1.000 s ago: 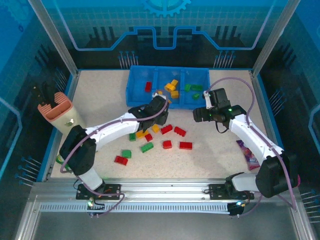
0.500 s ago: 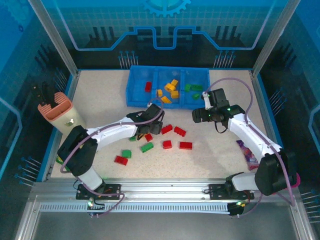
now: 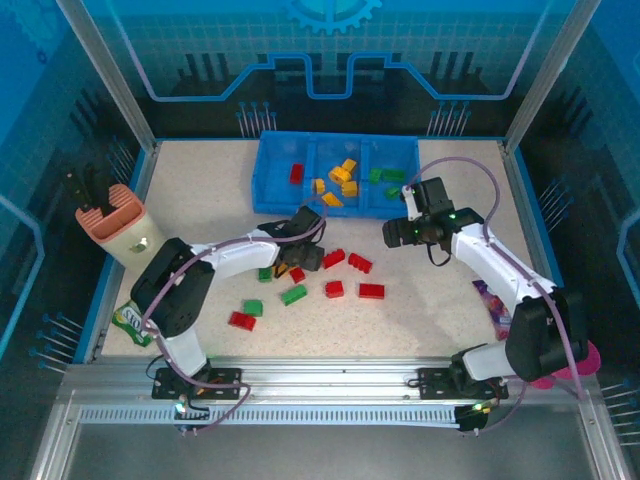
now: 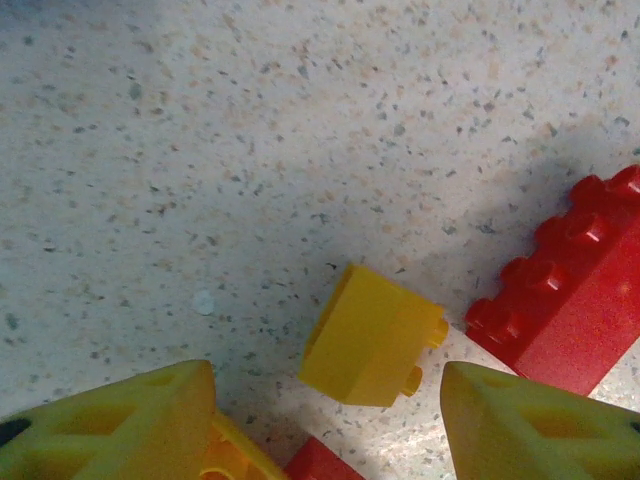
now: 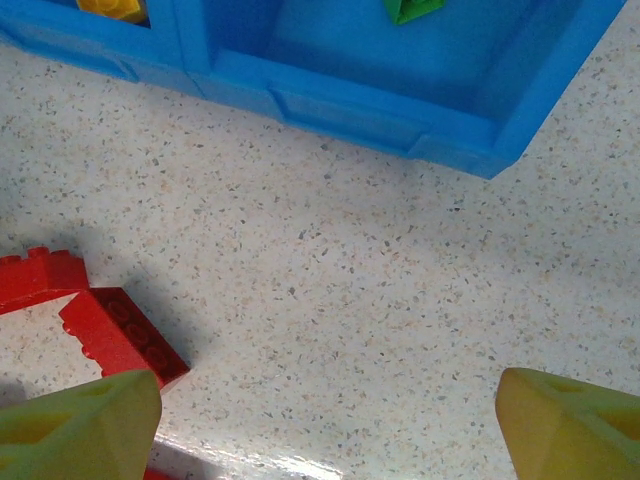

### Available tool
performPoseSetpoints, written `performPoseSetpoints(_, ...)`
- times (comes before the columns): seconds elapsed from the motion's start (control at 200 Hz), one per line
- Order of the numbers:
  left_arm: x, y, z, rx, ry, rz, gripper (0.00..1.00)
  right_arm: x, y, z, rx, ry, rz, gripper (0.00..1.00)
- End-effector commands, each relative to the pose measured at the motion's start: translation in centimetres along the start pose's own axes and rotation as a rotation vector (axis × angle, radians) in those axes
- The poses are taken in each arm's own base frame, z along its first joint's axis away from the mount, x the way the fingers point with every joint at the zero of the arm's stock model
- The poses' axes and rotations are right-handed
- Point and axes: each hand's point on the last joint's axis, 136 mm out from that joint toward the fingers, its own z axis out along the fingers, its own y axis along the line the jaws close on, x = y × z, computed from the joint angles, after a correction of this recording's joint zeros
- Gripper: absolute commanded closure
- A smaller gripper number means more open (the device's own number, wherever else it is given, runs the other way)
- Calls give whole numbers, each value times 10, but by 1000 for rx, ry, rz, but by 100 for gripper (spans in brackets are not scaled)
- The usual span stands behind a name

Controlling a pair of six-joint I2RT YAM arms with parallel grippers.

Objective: Sort the legos into containers by color

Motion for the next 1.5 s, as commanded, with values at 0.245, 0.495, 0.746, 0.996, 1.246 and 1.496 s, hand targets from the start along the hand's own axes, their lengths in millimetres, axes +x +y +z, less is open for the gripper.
performPoseSetpoints(0.245,3,-13,20,63,53,67,38,-7,4,4,-7,3,-8,12)
performPoseSetpoints(0.495,3,-16,32,80,72,76,39,-7,3,8,1,13,-11,12)
performPoseSetpoints(0.746,3,-16,41,85,89,64,51,-5,2,13,9,27,-12,12)
performPoseSetpoints(0.996,-21,-13,24,62,10,46,61,-5,1,13,14,29,-15,12)
performPoseSetpoints(1.246,-114,-25,-29,96,-222,17,65,5,5,14,-8,48,-5,11)
performPoseSetpoints(1.496,-191,-31,-30,102,-371,-51,65,11,24,16,-75,31,-41,11)
